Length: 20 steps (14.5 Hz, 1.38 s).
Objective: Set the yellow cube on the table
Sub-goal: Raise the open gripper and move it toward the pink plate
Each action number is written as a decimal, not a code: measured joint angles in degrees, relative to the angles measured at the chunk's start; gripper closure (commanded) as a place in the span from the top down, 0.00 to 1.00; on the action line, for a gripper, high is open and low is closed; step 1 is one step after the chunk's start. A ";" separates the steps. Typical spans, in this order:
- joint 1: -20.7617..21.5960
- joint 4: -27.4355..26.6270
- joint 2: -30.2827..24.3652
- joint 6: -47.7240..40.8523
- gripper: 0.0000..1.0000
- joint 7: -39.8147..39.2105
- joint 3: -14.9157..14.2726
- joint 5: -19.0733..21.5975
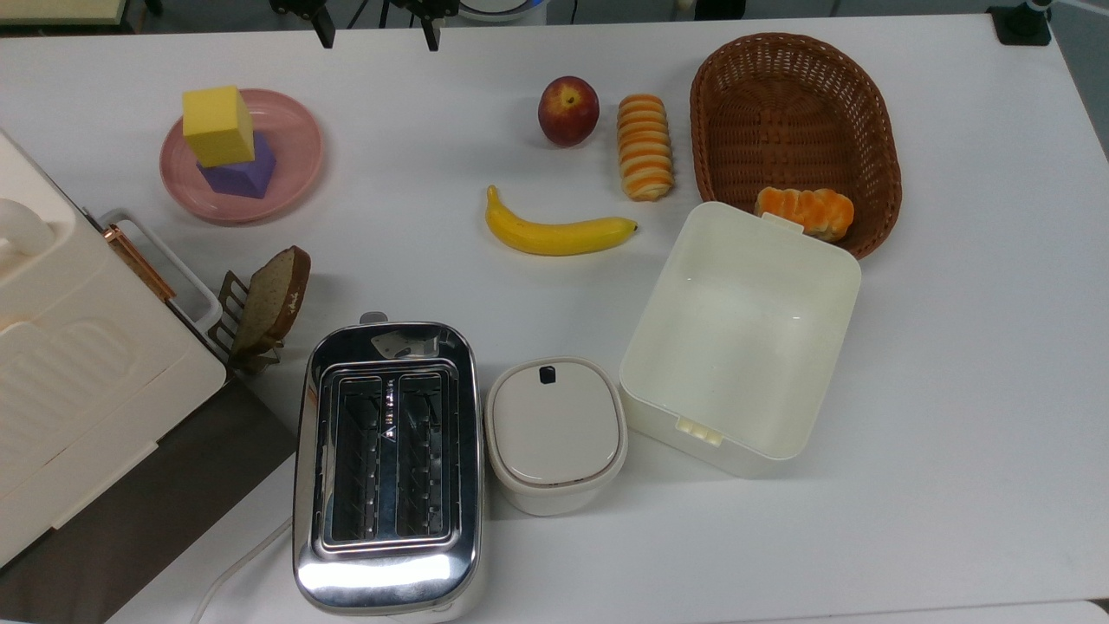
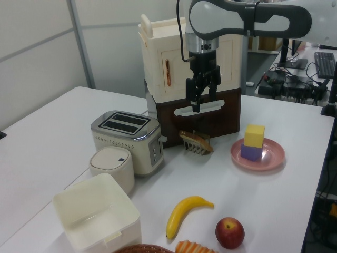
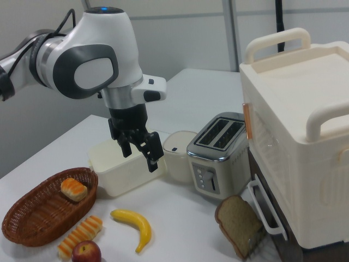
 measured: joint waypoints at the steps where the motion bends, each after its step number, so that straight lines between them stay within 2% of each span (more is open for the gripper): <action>1: 0.00 0.00 0.00 0.00 1.00 0.00 0.00 0.00; 15: 0.08 -0.53 0.97 -1.20 1.00 -0.12 0.01 0.00; 20: 0.76 -2.47 1.31 -1.20 1.00 -3.32 0.05 0.00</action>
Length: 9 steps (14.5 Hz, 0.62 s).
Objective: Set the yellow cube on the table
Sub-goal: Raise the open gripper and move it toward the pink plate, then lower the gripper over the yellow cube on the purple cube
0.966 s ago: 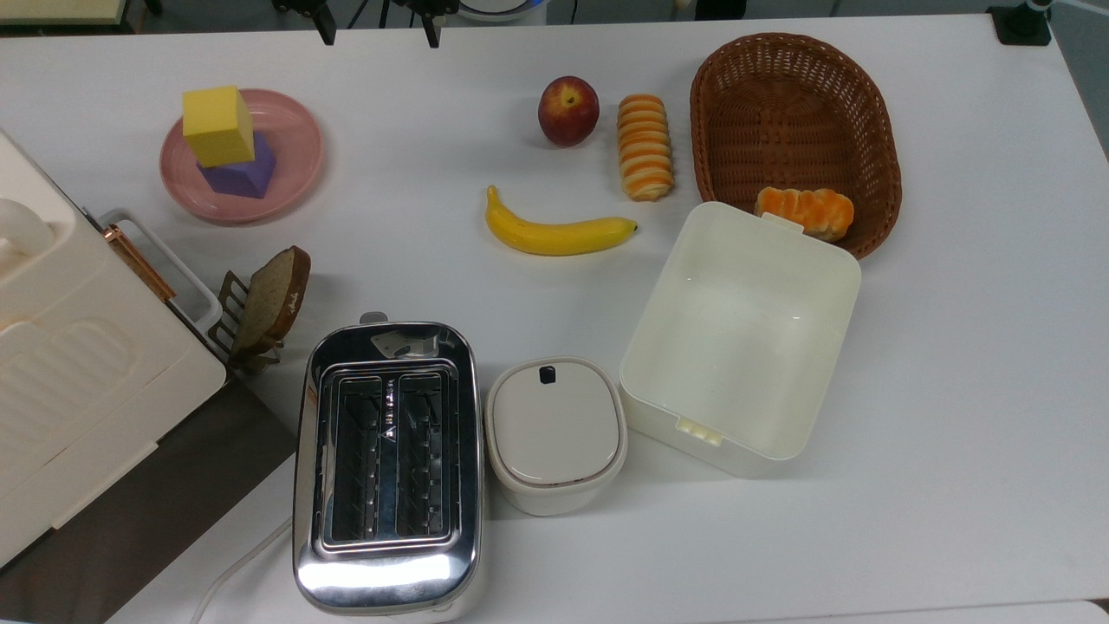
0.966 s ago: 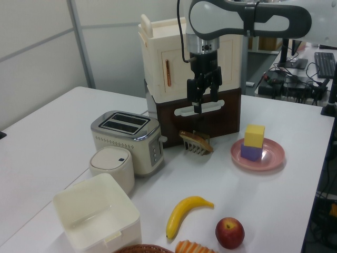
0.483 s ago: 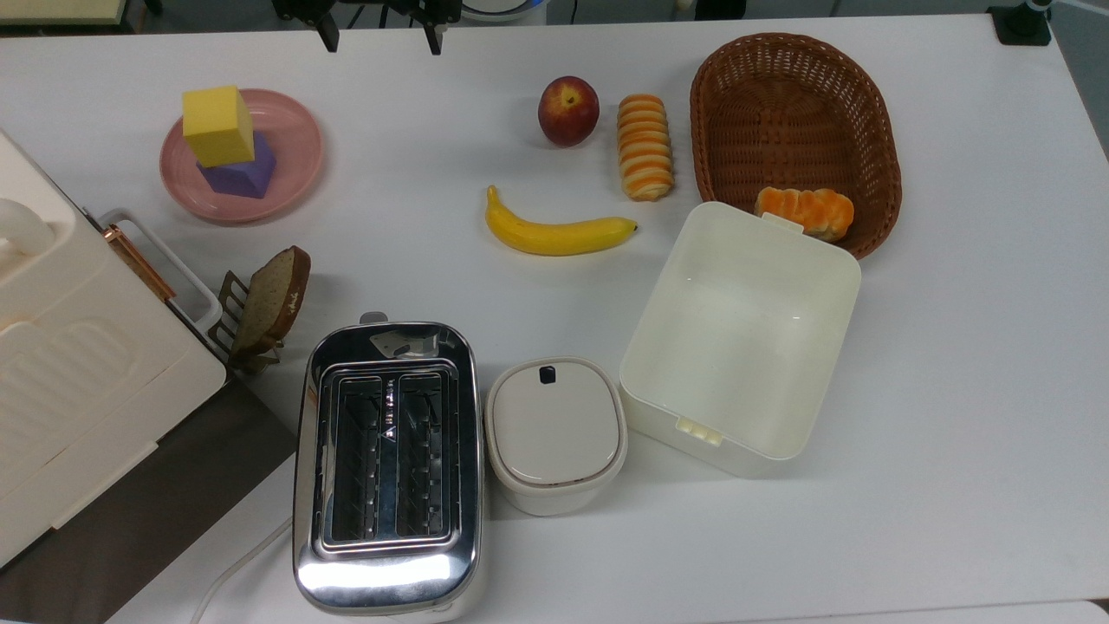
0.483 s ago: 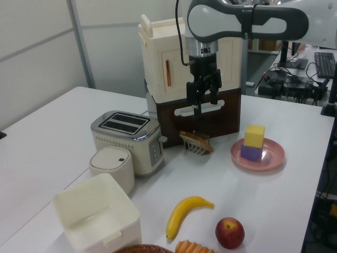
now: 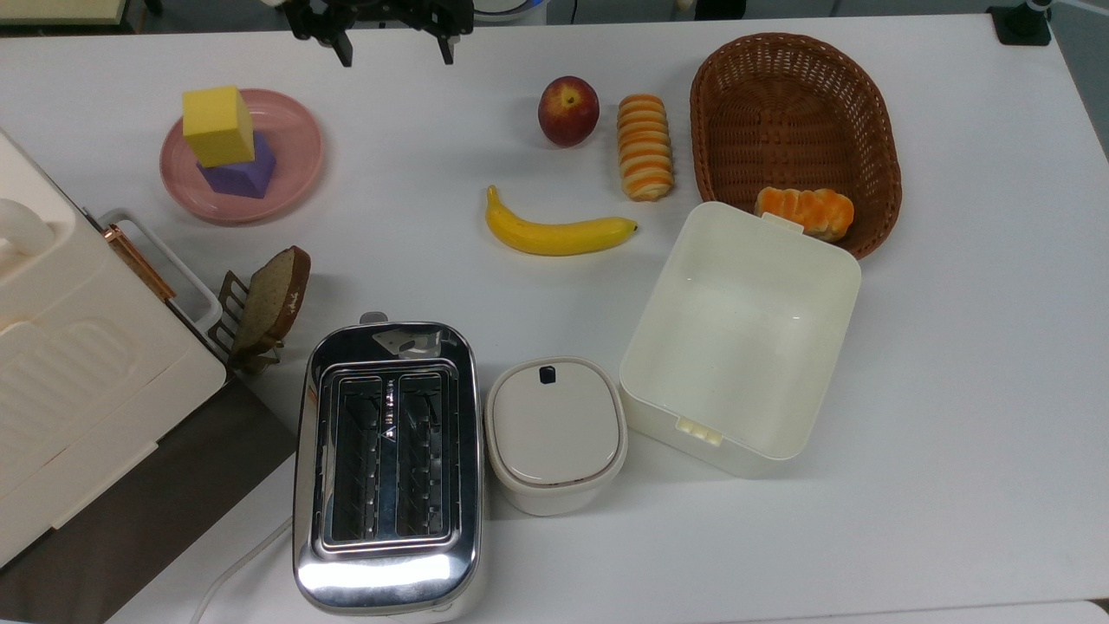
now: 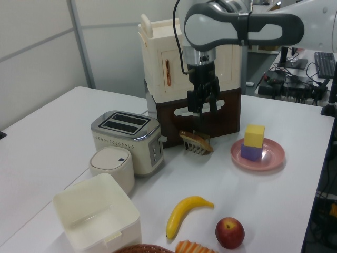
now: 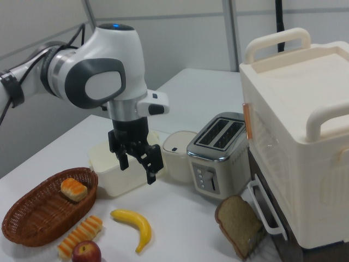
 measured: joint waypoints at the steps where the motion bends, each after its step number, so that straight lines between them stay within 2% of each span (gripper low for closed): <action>1: 0.09 -0.48 0.16 0.00 1.00 -0.52 0.00 0.00; 6: 0.55 -2.67 1.59 0.00 1.00 -4.43 0.00 -0.27; 9: 0.48 -2.75 2.40 0.00 1.00 -4.56 -0.34 -2.32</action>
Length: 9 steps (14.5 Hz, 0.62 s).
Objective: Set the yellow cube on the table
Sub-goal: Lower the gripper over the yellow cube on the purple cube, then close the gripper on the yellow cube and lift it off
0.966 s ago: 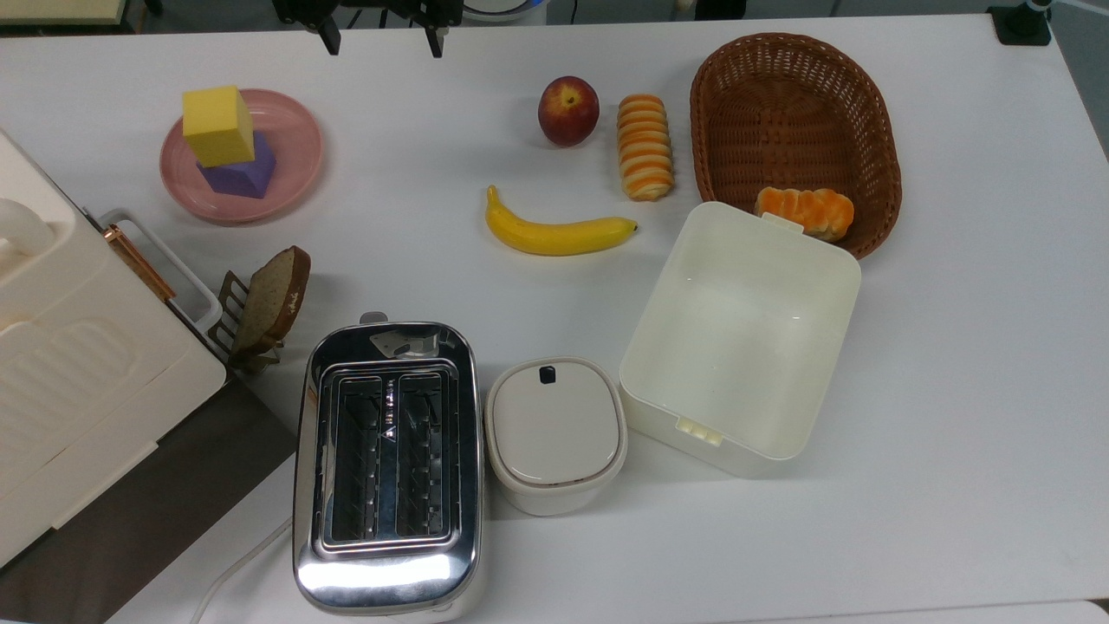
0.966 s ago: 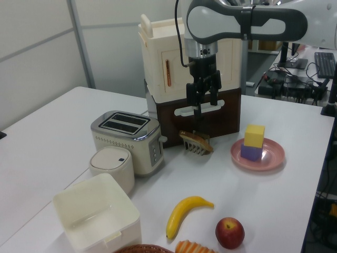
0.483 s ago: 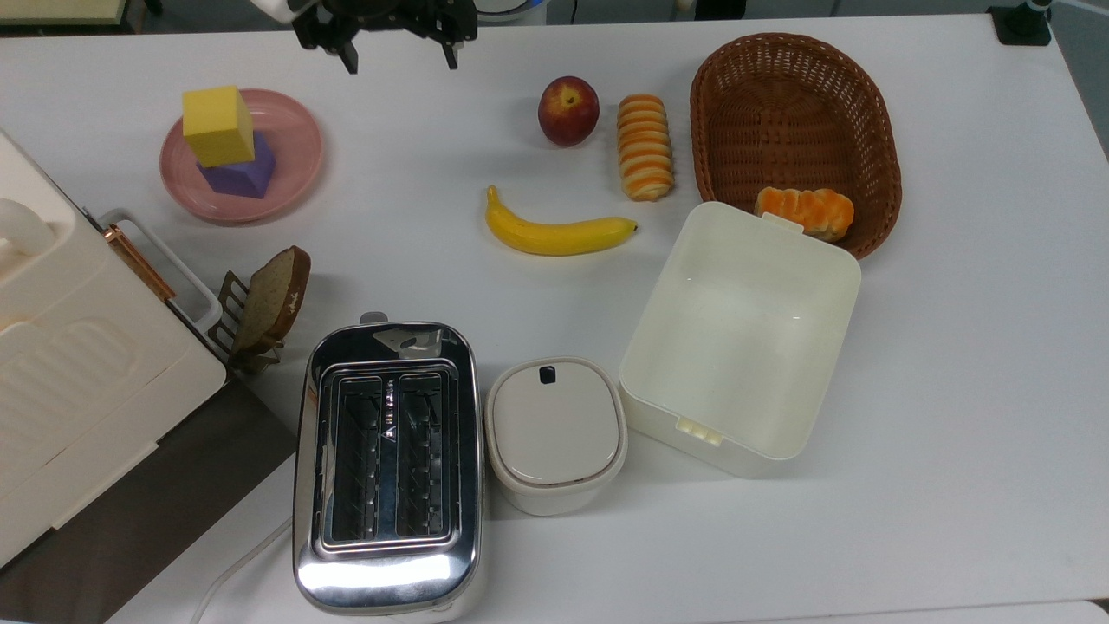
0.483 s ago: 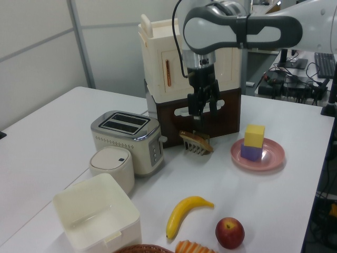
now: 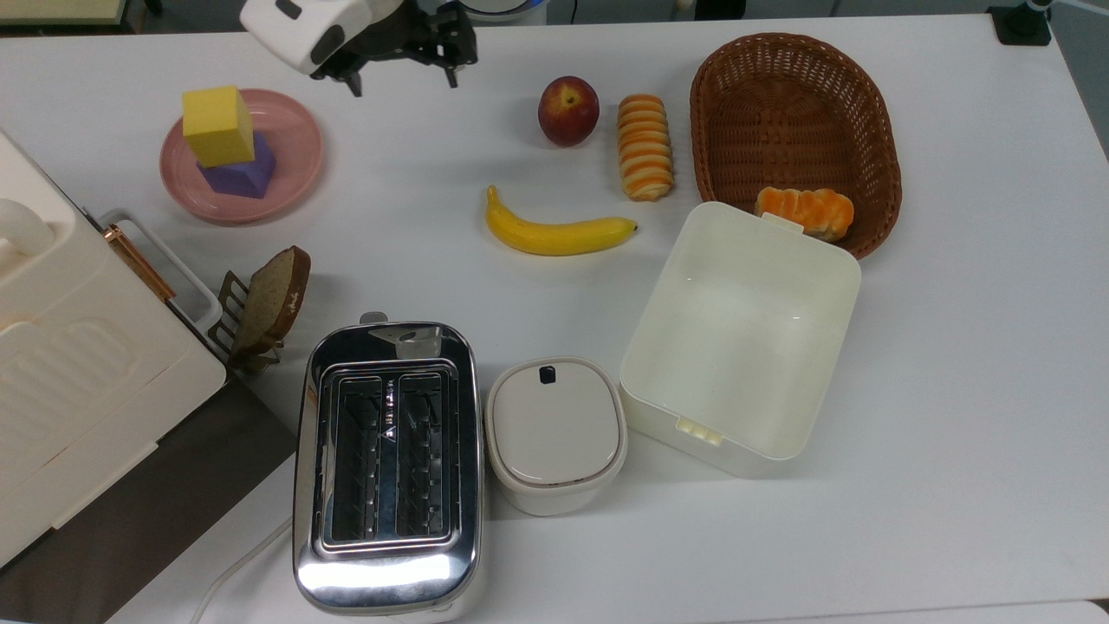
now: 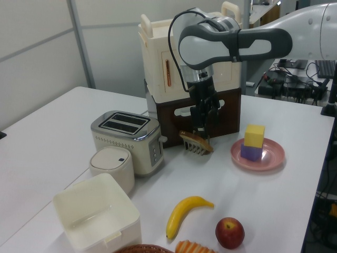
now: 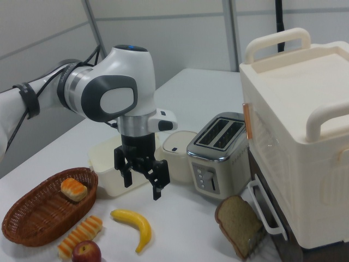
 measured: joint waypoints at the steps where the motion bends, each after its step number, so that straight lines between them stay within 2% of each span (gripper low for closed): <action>1: -0.40 0.01 -0.03 0.00 1.00 -0.04 -0.38 -1.83; 4: -4.12 -0.83 0.00 0.28 1.00 -4.88 -0.79 -5.88; 7: -12.44 -6.42 0.49 9.09 1.00 -13.14 -1.37 -8.73; 9: -15.81 -9.27 0.80 13.06 1.00 -18.50 -1.41 -9.08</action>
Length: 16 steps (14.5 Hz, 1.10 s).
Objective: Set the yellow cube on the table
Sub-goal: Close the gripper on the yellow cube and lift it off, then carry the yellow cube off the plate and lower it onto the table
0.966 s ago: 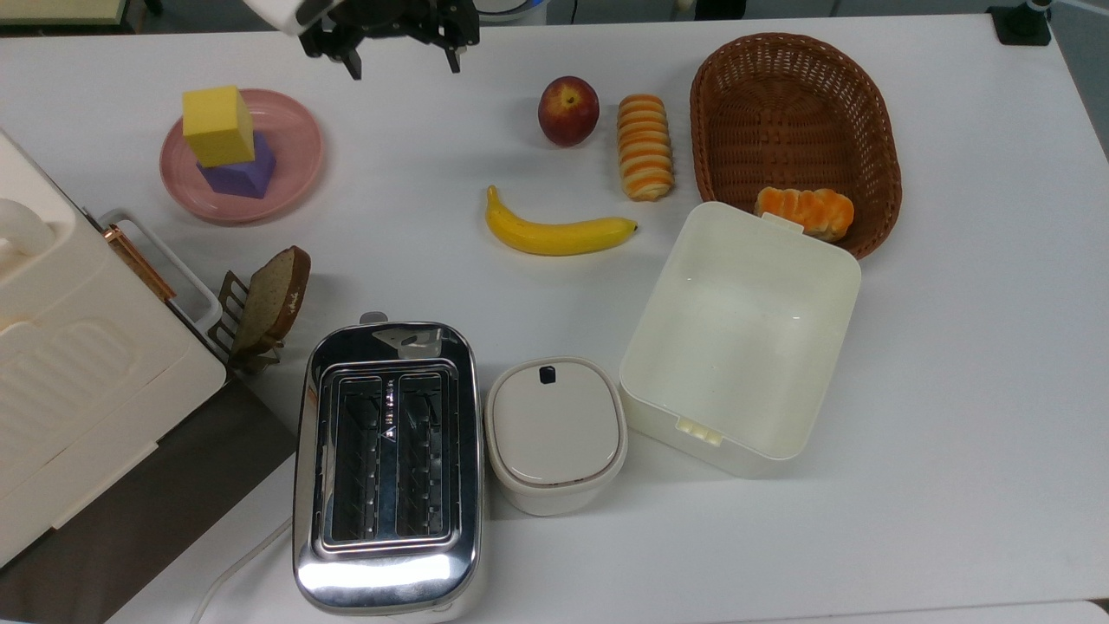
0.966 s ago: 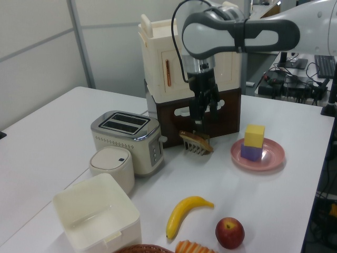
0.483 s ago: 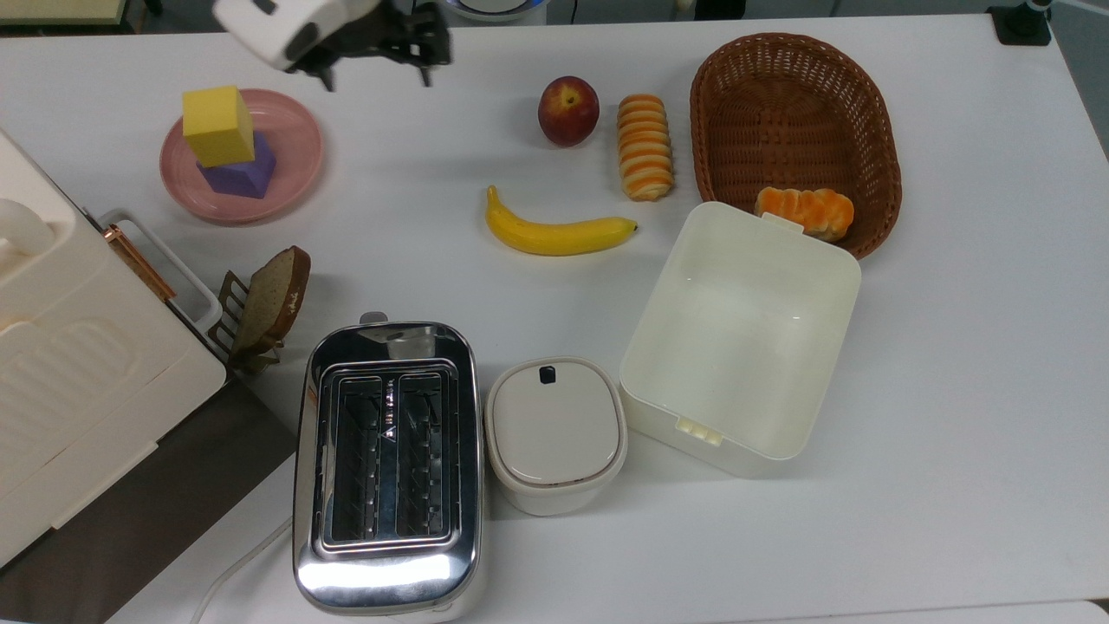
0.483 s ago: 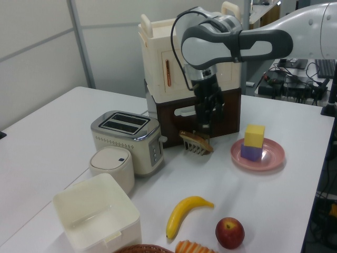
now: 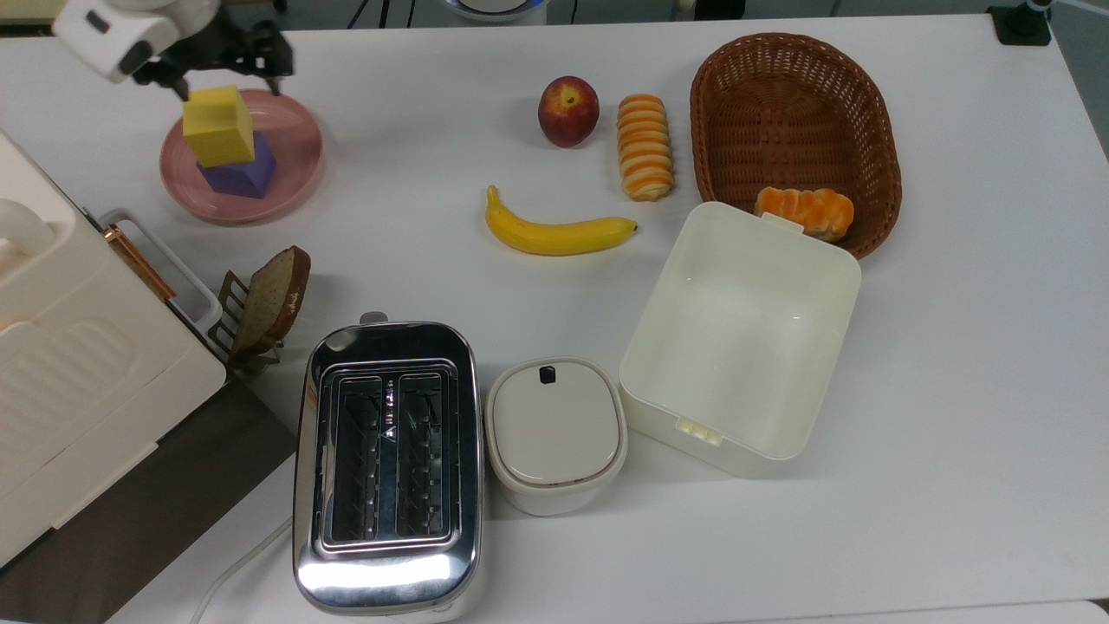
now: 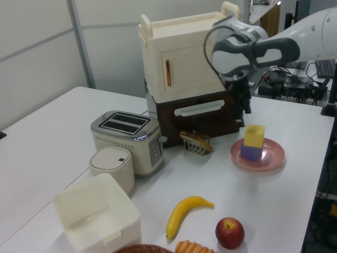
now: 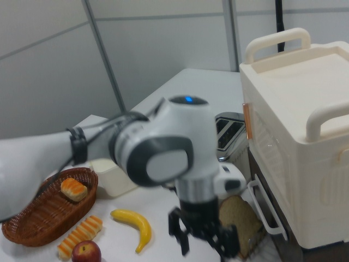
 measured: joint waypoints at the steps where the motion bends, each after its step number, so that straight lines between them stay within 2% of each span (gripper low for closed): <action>1: -1.45 -1.54 0.11 2.23 1.00 -2.31 -0.02 -0.03; 4: -3.74 -6.24 0.40 8.68 1.00 -5.50 -0.04 -0.16; 8: -3.41 -8.49 0.60 9.82 1.00 -5.58 0.33 -0.77; 9: -3.28 -8.73 0.72 9.83 0.94 -5.58 0.35 -0.77; 12: -2.95 -9.25 1.52 11.82 0.25 -5.58 0.35 -0.78; 13: -2.95 -9.26 1.83 12.43 0.11 -5.58 0.35 -0.79; 14: -2.95 -9.24 1.95 12.68 0.06 -5.58 0.35 -0.82; 16: -2.95 -8.75 1.42 12.69 0.07 -5.58 0.35 -0.83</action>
